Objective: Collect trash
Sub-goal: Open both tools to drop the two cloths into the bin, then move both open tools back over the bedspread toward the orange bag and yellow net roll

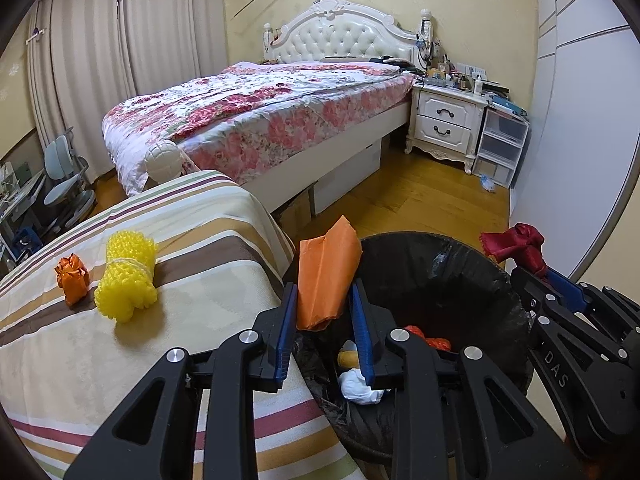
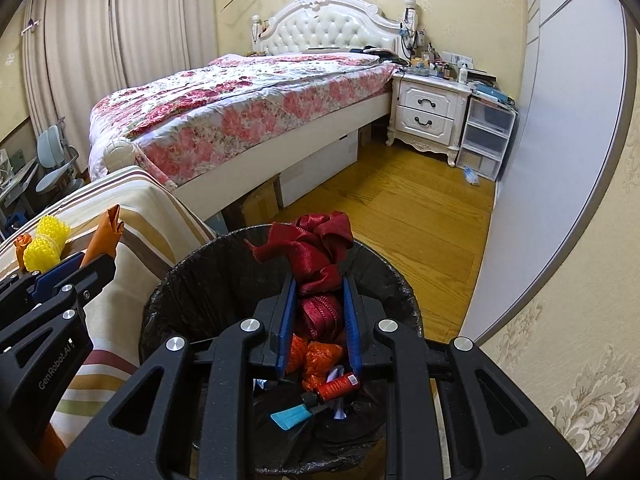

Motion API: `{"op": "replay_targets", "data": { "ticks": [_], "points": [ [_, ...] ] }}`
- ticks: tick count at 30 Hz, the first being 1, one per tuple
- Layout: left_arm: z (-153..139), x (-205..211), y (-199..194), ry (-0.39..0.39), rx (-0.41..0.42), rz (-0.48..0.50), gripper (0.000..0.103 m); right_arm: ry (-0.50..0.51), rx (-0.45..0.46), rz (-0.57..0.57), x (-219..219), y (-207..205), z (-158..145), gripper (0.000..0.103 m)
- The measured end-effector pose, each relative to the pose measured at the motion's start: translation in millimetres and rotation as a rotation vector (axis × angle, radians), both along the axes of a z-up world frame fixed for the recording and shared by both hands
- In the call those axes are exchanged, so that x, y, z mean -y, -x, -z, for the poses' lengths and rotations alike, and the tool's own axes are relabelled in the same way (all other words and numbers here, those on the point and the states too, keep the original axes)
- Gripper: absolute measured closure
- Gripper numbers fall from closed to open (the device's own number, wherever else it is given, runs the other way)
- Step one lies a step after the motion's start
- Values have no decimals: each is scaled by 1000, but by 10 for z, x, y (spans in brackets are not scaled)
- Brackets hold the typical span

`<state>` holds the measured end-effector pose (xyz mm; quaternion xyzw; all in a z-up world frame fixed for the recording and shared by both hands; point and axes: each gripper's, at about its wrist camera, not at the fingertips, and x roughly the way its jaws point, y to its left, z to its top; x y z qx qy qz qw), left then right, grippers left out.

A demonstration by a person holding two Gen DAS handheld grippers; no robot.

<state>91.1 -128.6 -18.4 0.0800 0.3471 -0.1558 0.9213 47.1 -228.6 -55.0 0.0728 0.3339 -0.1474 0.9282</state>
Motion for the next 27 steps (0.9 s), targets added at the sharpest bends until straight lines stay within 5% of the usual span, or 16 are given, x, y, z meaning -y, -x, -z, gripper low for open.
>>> {"op": "replay_targets", "data": {
  "ticks": [6,8,14,27],
  "points": [
    [27,3,-16,-8,3,-8,50,-7,0,14,29,-4,23,74],
    [28,-13,-17,-3,-1,-11,46,-5,3,22,37,2,21,67],
    [-20,-84,23,-2,19,-23,33,-7,7,31,34,28,-8,66],
    [-68,-795,64,-1,-1,-171,32,-1,15,-49,-311,0,-155,59]
  ]
}}
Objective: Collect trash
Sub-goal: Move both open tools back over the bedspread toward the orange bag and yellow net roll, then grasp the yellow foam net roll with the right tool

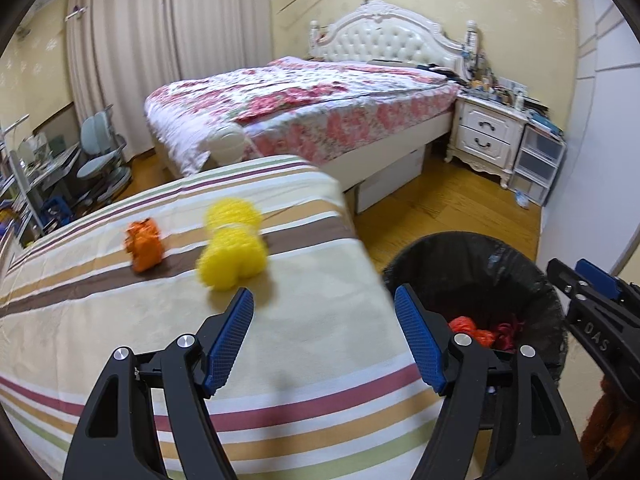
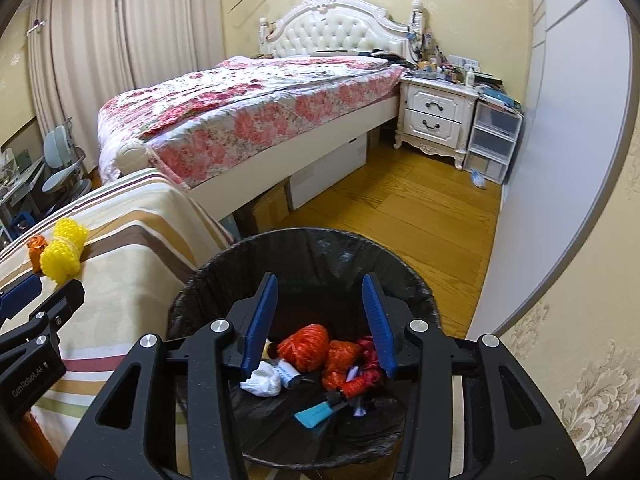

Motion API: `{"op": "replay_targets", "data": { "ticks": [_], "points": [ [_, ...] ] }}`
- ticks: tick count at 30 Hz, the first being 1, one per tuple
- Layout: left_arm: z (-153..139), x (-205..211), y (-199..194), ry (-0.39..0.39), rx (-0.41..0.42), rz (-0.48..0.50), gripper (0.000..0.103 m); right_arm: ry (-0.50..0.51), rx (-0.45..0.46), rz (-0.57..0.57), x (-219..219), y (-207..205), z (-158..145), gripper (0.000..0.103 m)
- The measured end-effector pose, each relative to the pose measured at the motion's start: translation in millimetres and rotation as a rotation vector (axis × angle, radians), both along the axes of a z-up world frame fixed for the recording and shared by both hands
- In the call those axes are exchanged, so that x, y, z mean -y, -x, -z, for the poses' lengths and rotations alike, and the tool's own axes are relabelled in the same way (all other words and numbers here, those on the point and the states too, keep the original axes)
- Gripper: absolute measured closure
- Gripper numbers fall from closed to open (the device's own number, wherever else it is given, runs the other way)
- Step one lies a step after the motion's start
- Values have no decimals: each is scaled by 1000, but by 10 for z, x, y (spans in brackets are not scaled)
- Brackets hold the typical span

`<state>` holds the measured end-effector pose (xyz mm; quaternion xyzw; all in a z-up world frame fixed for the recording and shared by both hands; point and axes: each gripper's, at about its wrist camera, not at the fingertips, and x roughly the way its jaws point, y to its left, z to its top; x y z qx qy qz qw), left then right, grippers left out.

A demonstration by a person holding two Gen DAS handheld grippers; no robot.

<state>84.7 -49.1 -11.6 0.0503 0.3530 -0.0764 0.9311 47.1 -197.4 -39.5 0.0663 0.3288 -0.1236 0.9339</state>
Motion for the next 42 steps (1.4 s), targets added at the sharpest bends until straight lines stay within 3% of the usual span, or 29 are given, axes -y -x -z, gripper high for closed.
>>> {"op": "replay_targets", "data": {
  "ticks": [14,20,36,42],
  "points": [
    [76,-1230,1,-19,-44,-236,32,12,-4,-220,-998,-256,-146,57],
    [112,-1651,0,-17,-65,-305,32,7,-16,-301,-1407,-429,-205,51],
    [133,-1975,-56,-1,-82,-343,32,-3,-31,-380,-1907,-726,-277,51],
    [135,-2028,-126,1,-89,-352,32,-18,-76,-425,-2137,-940,-195,50]
  ]
}}
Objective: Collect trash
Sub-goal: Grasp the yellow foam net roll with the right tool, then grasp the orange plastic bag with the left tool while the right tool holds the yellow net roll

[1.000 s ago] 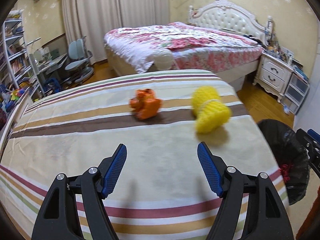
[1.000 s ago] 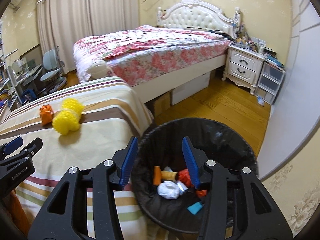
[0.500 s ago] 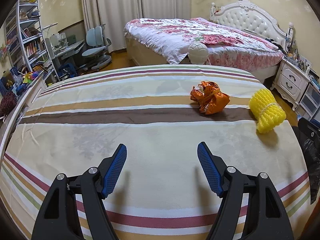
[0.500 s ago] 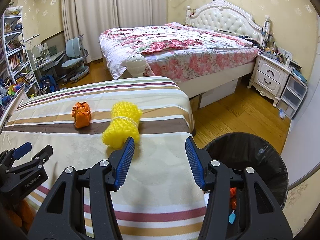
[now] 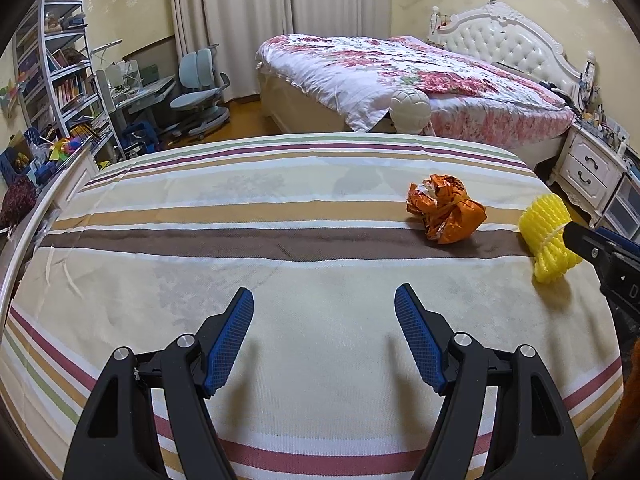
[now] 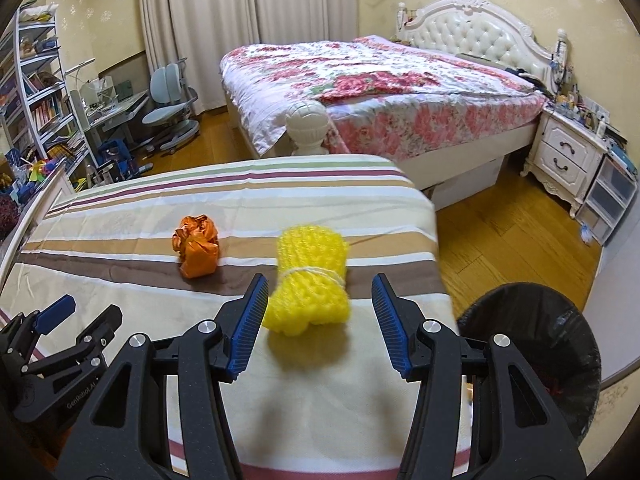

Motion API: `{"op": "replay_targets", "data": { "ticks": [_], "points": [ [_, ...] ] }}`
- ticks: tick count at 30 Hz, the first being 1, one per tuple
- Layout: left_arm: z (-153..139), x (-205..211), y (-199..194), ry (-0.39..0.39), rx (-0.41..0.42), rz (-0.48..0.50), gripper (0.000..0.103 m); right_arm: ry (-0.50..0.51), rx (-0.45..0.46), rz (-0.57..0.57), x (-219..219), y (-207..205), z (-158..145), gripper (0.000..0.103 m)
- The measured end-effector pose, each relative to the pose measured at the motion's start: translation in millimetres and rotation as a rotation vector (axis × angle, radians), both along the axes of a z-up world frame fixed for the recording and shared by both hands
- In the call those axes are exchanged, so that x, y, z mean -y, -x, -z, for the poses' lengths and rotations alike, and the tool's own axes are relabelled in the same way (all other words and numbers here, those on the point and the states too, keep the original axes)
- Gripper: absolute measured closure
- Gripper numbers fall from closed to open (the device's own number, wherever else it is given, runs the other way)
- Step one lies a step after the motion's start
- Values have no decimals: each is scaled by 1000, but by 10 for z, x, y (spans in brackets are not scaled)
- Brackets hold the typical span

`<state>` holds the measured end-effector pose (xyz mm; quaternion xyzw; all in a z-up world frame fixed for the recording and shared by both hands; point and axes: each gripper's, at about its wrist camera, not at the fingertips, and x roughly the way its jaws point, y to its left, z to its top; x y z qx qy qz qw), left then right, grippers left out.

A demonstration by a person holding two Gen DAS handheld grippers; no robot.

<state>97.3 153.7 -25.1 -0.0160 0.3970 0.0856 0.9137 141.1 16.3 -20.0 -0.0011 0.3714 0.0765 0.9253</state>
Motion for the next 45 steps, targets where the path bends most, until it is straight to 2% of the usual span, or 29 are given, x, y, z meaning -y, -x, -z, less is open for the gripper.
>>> {"op": "replay_targets", "data": {
  "ticks": [5,7,11,27,35,45],
  "points": [
    [28,5,-52,7,-7,4,31,30,-34,-2,-114,-140,118,51],
    [39,28,-70,5,-9,9,31,40,-37,9,-111,-169,144,59],
    [47,81,-126,5,-9,24,31,43,-29,21,-52,-178,132,63],
    [38,499,-444,-2,-2,93,30,46,-26,93,350,-353,142,64],
    [57,614,-578,-10,-7,108,30,41,-24,88,365,-375,150,64],
    [73,610,-772,15,-26,97,29,39,-24,86,360,-383,155,64]
  ]
}}
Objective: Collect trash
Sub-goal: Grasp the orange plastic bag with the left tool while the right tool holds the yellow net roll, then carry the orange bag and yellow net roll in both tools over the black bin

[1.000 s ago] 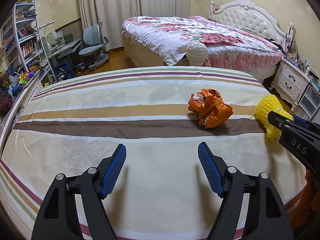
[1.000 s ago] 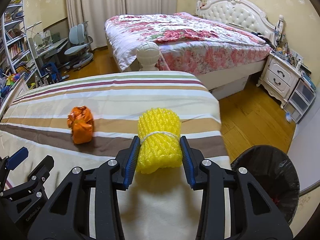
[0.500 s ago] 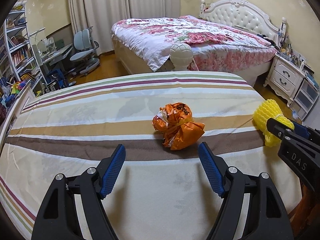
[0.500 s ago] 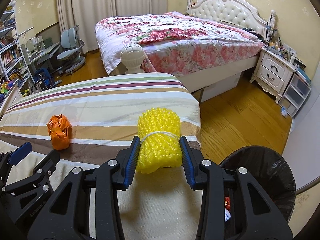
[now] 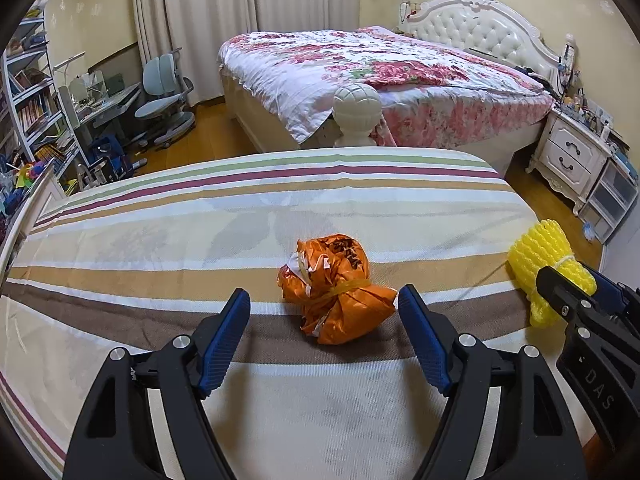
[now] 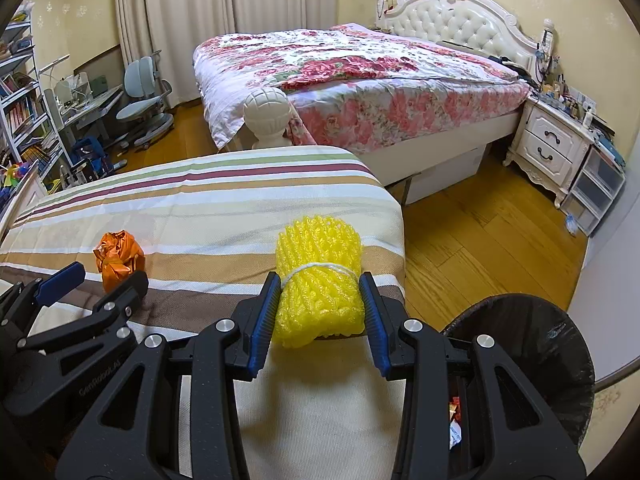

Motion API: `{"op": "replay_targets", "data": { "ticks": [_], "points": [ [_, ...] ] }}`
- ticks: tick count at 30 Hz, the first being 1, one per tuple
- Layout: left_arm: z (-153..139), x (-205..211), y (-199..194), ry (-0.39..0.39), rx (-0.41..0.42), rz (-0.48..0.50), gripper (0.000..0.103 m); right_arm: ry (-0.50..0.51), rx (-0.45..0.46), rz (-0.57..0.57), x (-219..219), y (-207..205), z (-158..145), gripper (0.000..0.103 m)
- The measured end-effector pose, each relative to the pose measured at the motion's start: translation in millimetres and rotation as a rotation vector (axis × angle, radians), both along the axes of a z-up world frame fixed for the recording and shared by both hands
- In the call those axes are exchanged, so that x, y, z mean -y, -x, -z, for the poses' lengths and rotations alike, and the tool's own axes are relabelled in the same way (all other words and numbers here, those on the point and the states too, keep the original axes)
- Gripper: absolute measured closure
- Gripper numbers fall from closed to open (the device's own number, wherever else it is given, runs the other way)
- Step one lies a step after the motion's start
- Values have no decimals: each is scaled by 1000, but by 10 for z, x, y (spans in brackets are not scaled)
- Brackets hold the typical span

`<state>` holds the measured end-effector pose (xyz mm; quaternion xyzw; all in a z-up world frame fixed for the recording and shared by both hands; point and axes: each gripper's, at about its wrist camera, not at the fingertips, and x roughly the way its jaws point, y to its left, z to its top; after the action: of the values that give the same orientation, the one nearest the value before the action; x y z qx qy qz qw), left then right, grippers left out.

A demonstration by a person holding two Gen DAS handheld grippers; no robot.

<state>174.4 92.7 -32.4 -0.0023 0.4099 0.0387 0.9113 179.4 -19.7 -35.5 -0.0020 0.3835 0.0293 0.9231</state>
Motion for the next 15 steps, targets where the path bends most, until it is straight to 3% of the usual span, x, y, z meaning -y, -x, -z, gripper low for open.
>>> {"op": "replay_targets", "data": {
  "ticks": [3,4,6,15],
  "points": [
    [15,-2,-24,10,-13,4,31,2,1,-1,-7,-11,10,64],
    [17,-4,-33,13,-15,7,35,1,2,-1,-8,-12,12,64],
    [41,2,-41,15,-28,18,52,2,2,-1,-8,-11,11,64],
    [2,19,44,16,-3,27,55,-4,7,1,-10,2,-7,64]
  ]
}}
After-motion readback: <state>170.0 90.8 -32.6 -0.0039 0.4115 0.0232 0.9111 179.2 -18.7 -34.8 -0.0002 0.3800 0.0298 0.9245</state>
